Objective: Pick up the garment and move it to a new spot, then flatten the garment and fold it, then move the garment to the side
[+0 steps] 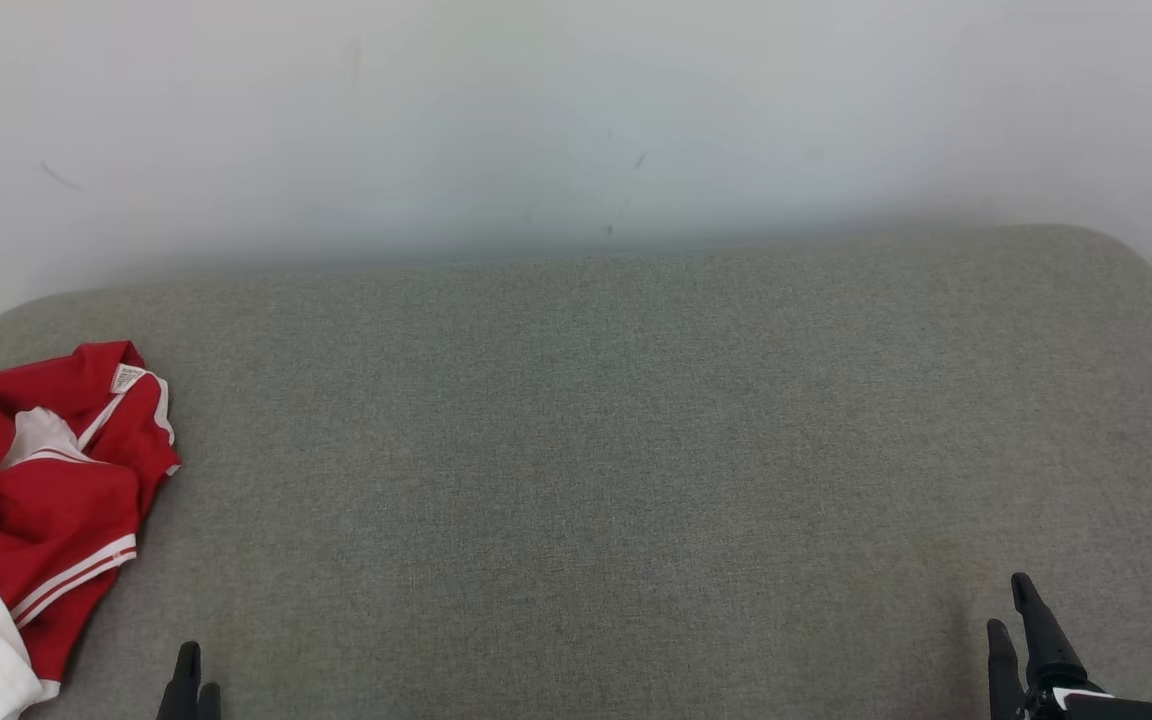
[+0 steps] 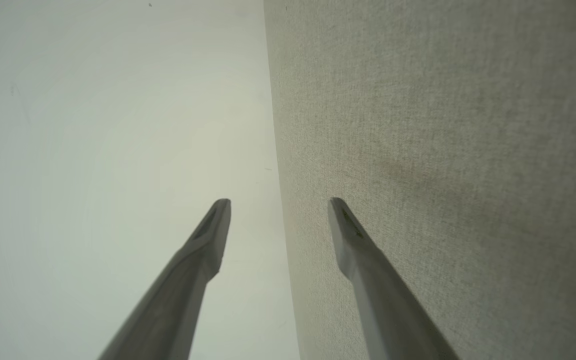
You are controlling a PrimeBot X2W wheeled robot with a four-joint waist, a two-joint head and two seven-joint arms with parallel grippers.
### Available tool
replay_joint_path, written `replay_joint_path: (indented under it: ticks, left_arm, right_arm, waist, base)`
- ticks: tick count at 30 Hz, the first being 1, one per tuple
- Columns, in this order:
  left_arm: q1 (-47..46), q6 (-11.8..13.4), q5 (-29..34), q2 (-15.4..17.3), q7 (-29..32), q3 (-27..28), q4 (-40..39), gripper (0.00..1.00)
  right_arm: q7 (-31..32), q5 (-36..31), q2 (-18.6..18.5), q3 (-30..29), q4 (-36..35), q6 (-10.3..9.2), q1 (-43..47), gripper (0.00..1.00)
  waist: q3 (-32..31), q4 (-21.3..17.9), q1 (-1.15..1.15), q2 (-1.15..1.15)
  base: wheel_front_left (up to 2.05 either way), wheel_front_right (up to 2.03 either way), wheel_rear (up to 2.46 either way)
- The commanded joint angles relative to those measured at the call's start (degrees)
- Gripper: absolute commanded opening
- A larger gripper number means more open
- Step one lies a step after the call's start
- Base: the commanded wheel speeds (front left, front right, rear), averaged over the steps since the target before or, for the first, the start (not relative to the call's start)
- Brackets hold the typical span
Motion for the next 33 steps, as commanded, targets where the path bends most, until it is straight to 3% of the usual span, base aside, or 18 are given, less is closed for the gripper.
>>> replay_joint_path:
  ticks: [1,24,33]
  left_arm:
    - [-0.49,-0.04,1.59,0.36,-0.84,0.15,-1.51,1.0]
    - [0.77,2.25,24.69,0.49,-6.34,0.55,-7.25,1.0]
    - [1.9,4.69,37.06,0.54,-8.45,-0.23,-9.5,1.0]
  right_arm:
    - [-0.78,-1.76,-0.31,0.93,-1.32,0.0,-1.38,1.0]
    - [-6.07,-26.87,-0.27,7.16,-3.47,0.01,-2.66,1.0]
    - [-8.11,-41.56,-0.52,10.23,-3.82,0.01,-3.4,1.0]
  waist:
    - [0.0,0.01,0.0,0.0]
    - [-0.21,0.16,0.0,0.0]
    - [-0.5,0.2,0.0,0.0]
  base:
    - [0.0,0.0,0.0]
    - [0.0,0.0,0.0]
    - [0.0,0.0,0.0]
